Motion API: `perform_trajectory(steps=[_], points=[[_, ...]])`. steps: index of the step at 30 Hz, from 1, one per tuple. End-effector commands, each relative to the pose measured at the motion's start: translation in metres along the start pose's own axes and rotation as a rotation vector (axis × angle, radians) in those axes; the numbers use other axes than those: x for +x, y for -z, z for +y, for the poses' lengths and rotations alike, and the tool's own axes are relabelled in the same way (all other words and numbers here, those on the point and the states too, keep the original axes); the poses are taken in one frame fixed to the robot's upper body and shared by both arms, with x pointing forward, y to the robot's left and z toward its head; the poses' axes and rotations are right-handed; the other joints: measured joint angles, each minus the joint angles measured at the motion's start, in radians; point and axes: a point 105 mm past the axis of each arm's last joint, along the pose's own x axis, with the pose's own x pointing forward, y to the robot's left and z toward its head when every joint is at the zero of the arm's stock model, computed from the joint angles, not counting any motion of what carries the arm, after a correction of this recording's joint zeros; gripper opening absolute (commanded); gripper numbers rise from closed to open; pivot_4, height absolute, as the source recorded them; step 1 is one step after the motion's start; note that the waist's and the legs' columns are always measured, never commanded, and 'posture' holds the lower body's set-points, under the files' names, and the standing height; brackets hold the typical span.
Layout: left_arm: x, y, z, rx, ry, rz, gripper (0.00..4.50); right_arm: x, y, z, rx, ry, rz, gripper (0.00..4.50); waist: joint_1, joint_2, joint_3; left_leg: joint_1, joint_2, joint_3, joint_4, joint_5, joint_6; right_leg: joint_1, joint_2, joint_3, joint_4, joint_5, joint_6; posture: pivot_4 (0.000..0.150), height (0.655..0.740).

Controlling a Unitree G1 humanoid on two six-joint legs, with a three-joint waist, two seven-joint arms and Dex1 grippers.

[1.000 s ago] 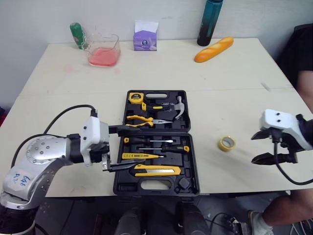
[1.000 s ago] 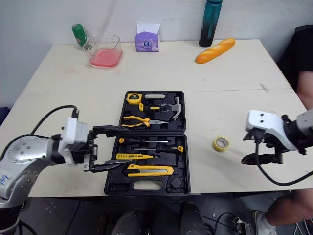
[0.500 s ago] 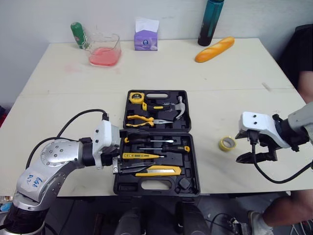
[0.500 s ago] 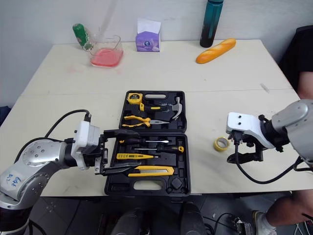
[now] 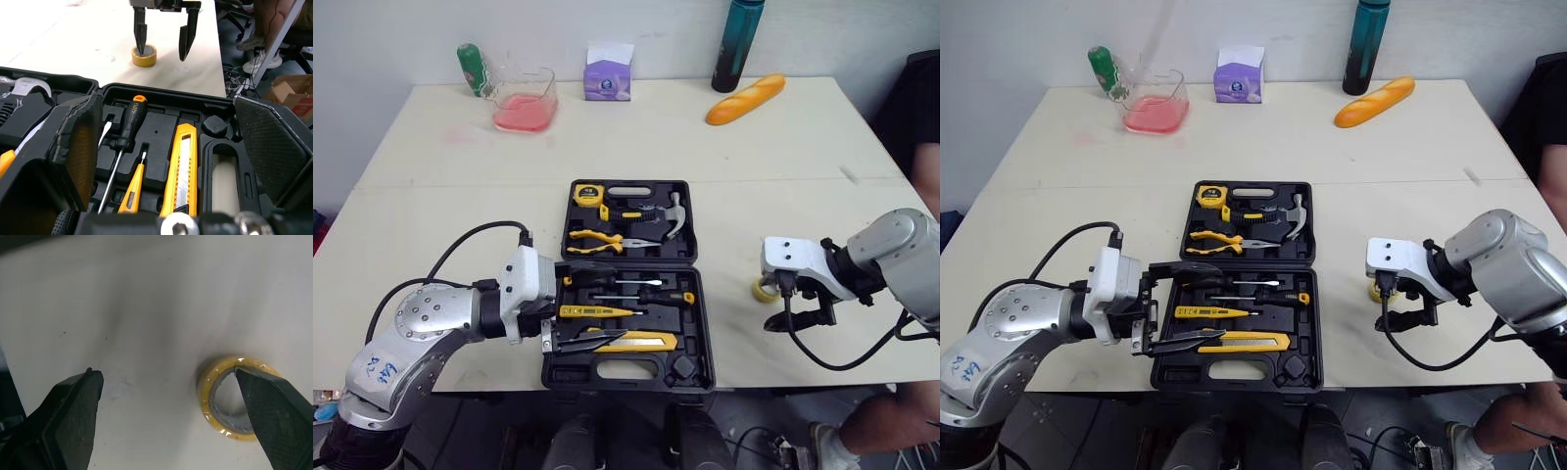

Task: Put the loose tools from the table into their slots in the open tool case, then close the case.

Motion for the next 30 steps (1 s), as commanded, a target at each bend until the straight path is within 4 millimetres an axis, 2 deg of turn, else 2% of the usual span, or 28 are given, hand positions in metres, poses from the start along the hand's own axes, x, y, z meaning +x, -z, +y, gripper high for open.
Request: perform_trajectory(steps=[1,8,18,22,24,29,30], points=[[-0.003,-0.009,-0.004,0.043,-0.002,-0.009,4.48,0.000,0.001,-0.006,-0.011,0.028,0.023,4.50,0.000,0.000,0.000,0.000,0.000,0.000,0.000,0.000,0.000,0.000,0.000,0.000,0.000,0.000,0.000,0.150,0.7400],[-0.002,-0.009,-0.003,0.050,-0.011,-0.009,4.48,0.001,0.010,-0.008,-0.010,0.032,0.066,4.50,0.000,0.000,0.000,0.000,0.000,0.000,0.000,0.000,0.000,0.000,0.000,0.000,0.000,0.000,0.000,0.150,0.7400],[-0.002,-0.010,-0.004,0.038,-0.003,-0.024,4.48,0.004,0.009,-0.011,-0.019,0.045,0.067,4.50,0.000,0.000,0.000,0.000,0.000,0.000,0.000,0.000,0.000,0.000,0.000,0.000,0.000,0.000,0.000,0.150,0.7400],[-0.002,-0.011,-0.004,0.038,-0.001,-0.039,4.50,0.007,0.007,-0.013,-0.036,0.059,0.063,3.39,0.000,0.000,0.000,0.000,0.000,0.000,0.000,0.000,0.000,0.000,0.000,0.000,0.001,0.000,0.000,0.150,0.7400],[-0.002,-0.011,-0.006,0.025,0.011,-0.046,4.50,0.008,0.008,-0.014,-0.048,0.071,0.068,2.27,0.000,0.000,0.000,0.000,0.000,0.000,0.000,0.000,0.000,0.000,0.000,0.000,0.001,0.000,0.000,0.150,0.7400],[-0.004,-0.011,-0.008,0.003,0.038,-0.045,4.50,0.009,0.010,-0.020,-0.092,0.111,0.076,0.05,-0.001,0.000,0.000,0.000,0.000,0.000,0.000,0.000,0.000,0.000,0.000,0.000,0.001,0.000,0.000,0.150,0.7400],[-0.004,-0.012,-0.007,0.007,0.033,-0.061,4.50,0.009,0.011,-0.020,-0.082,0.111,0.064,0.05,-0.001,-0.001,0.000,0.000,0.000,0.000,0.000,0.000,0.000,0.000,0.000,0.000,0.001,0.000,0.000,0.150,0.7400]])
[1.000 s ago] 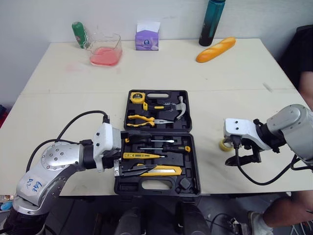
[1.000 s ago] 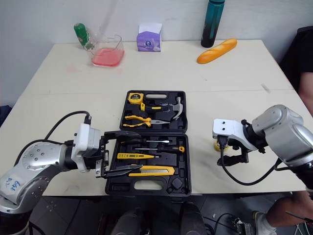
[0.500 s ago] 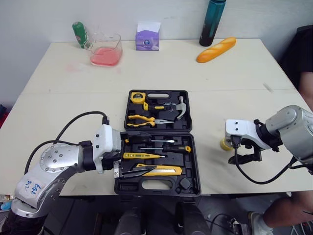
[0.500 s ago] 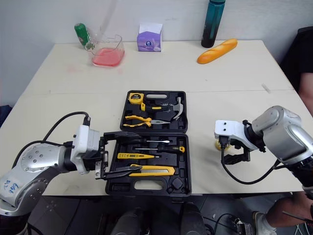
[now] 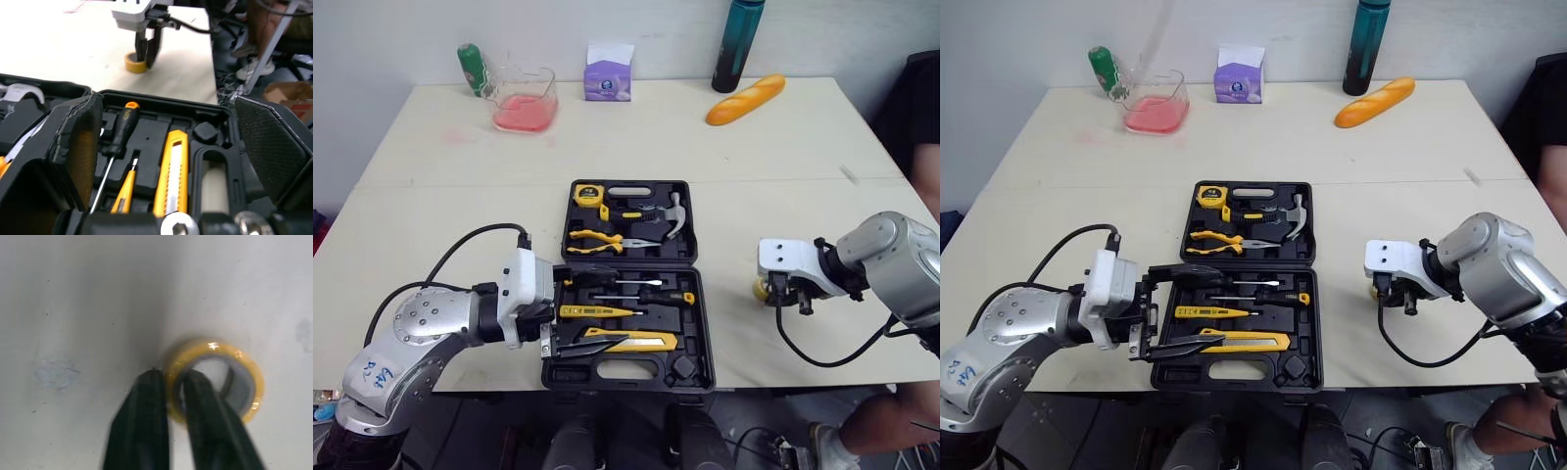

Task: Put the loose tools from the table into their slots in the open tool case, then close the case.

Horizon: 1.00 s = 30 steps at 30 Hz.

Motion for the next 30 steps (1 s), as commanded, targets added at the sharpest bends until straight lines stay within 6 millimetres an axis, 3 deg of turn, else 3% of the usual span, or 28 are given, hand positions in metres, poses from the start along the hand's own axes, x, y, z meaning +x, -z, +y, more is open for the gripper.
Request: perform_trajectory(steps=[1,7,11,17,20,30], points=[[-0.003,-0.012,0.003,0.021,-0.024,-0.071,4.50,-0.003,0.004,-0.003,-0.002,0.028,-0.014,0.05,0.000,-0.001,-0.001,0.000,0.000,0.000,0.000,0.000,0.000,0.000,0.000,0.000,0.000,0.000,0.000,0.150,0.7400],[-0.007,-0.009,0.004,0.021,-0.012,-0.048,4.50,-0.015,-0.014,-0.001,-0.051,0.018,-0.114,0.05,0.001,-0.003,-0.001,0.000,0.000,-0.001,0.002,0.000,0.000,0.001,0.000,0.000,0.000,0.000,0.000,0.150,0.7400],[-0.010,-0.006,0.008,0.048,-0.006,-0.023,4.50,-0.021,-0.053,0.020,-0.182,-0.104,-0.249,0.05,-0.003,-0.003,-0.001,0.000,0.001,-0.001,0.002,0.000,0.000,0.000,0.001,0.000,0.000,0.000,0.000,0.150,0.7400],[-0.014,0.008,0.000,0.052,0.022,0.022,4.50,-0.026,-0.091,0.062,-0.379,-0.303,-0.378,0.05,-0.002,-0.003,-0.001,-0.001,0.002,-0.001,0.002,-0.001,0.000,0.000,0.002,0.000,0.000,0.000,0.000,0.150,0.7400],[-0.012,0.012,-0.005,0.045,0.022,0.025,4.50,-0.026,-0.098,0.083,-0.476,-0.405,-0.407,0.05,0.000,-0.004,-0.001,-0.001,0.002,-0.001,0.002,-0.001,0.000,0.000,0.001,0.000,0.000,0.000,0.000,0.150,0.7400],[-0.012,0.017,-0.012,0.025,0.028,0.049,4.50,-0.016,-0.110,0.112,-0.553,-0.573,-0.436,0.05,-0.001,-0.004,-0.001,-0.001,0.002,-0.001,0.003,-0.001,0.000,0.000,0.001,-0.001,0.000,0.000,-0.001,0.150,0.7400]])
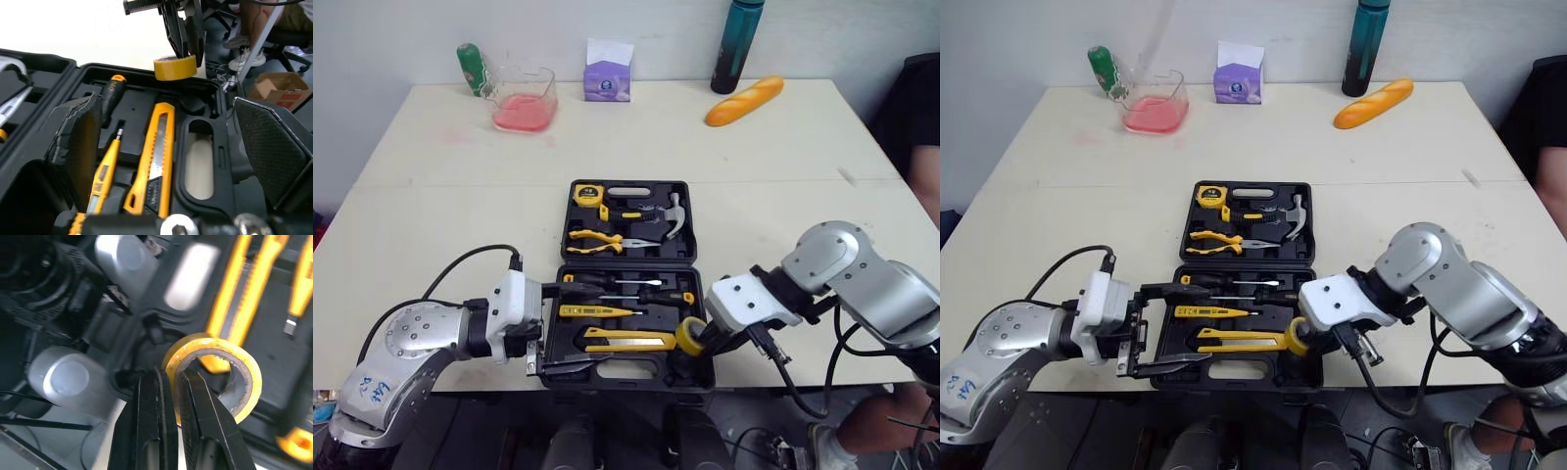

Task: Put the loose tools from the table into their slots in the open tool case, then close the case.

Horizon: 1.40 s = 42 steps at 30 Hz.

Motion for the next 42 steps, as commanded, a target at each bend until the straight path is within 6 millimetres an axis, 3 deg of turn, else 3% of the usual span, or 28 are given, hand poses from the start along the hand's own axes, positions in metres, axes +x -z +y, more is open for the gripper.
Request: perform_trajectory(steps=[1,12,18,34,42], points=[[0.001,-0.007,-0.003,0.045,0.005,0.005,4.50,0.005,-0.012,0.013,-0.035,-0.112,-0.011,0.05,0.000,0.000,0.000,0.000,0.000,0.000,0.000,0.000,0.000,0.000,0.000,0.000,0.000,0.000,0.000,0.150,0.7400],[-0.001,-0.008,-0.004,0.029,-0.006,0.021,4.50,0.017,0.003,0.010,-0.022,-0.137,0.030,0.05,0.000,0.000,0.000,0.000,0.000,0.000,0.000,0.000,0.000,0.000,0.000,0.000,0.000,0.000,0.000,0.150,0.7400],[-0.003,-0.009,-0.003,0.027,-0.029,0.029,4.50,0.018,0.021,0.004,-0.003,-0.129,0.133,0.05,0.000,0.000,0.000,0.000,0.000,0.000,0.000,0.000,0.000,0.000,0.000,0.000,0.000,0.000,0.000,0.150,0.7400],[-0.005,-0.008,-0.002,0.024,-0.054,0.035,4.50,0.021,0.018,0.019,0.008,-0.214,0.151,0.05,0.005,-0.001,-0.001,0.000,-0.001,-0.001,0.000,-0.001,0.000,0.000,-0.002,-0.001,-0.001,0.000,-0.001,0.150,0.7400],[-0.006,-0.007,-0.003,0.020,-0.068,0.036,4.50,0.028,0.028,0.012,-0.009,-0.195,0.177,0.05,0.000,-0.004,-0.003,0.000,0.000,-0.001,0.000,-0.001,0.000,0.000,-0.001,-0.001,-0.001,0.000,-0.001,0.150,0.7400]])
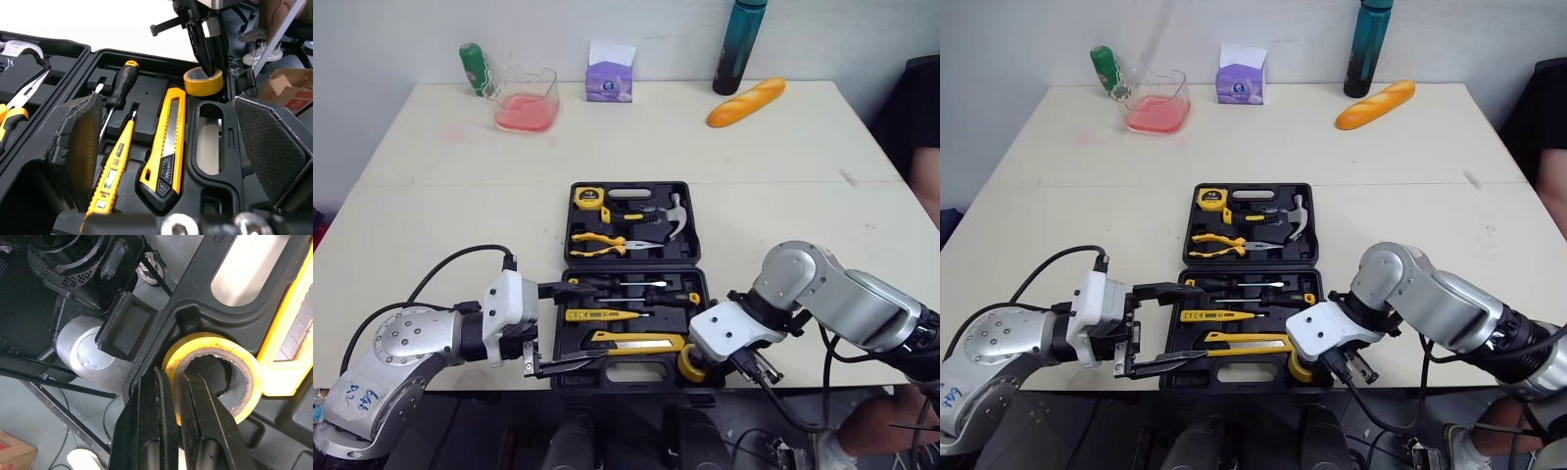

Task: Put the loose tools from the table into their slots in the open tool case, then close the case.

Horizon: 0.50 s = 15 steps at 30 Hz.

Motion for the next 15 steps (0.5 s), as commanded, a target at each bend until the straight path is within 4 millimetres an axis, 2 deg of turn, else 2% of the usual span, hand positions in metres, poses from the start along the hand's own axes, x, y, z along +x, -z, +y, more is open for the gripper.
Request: perform_trajectory(steps=[1,9,12,15], points=[[-0.001,-0.007,-0.004,0.036,0.002,-0.011,4.50,0.007,0.008,0.006,0.014,-0.065,0.022,0.05,-0.001,-0.002,-0.001,0.000,0.000,0.000,0.000,0.000,0.000,0.000,0.000,0.000,0.000,0.000,0.000,0.150,0.7400],[-0.002,-0.006,-0.001,0.024,-0.027,-0.021,4.50,-0.002,-0.004,0.010,0.002,-0.084,-0.032,0.05,-0.001,-0.004,-0.002,0.000,0.000,0.000,0.000,0.000,0.000,0.000,0.000,0.000,0.000,0.000,-0.001,0.150,0.7400],[-0.002,-0.006,-0.002,0.025,-0.028,-0.020,4.50,-0.003,-0.003,0.011,0.001,-0.087,-0.034,0.05,-0.001,-0.004,-0.002,0.000,0.000,0.000,0.000,-0.001,-0.001,0.000,0.000,0.000,0.000,0.000,-0.001,0.150,0.7400],[-0.003,-0.007,-0.001,0.031,-0.038,-0.021,4.50,0.003,0.005,0.012,0.029,-0.111,-0.018,0.05,-0.001,-0.004,-0.002,0.000,0.001,0.000,0.000,-0.001,-0.001,0.000,0.000,0.000,0.000,0.000,-0.001,0.150,0.7400]])
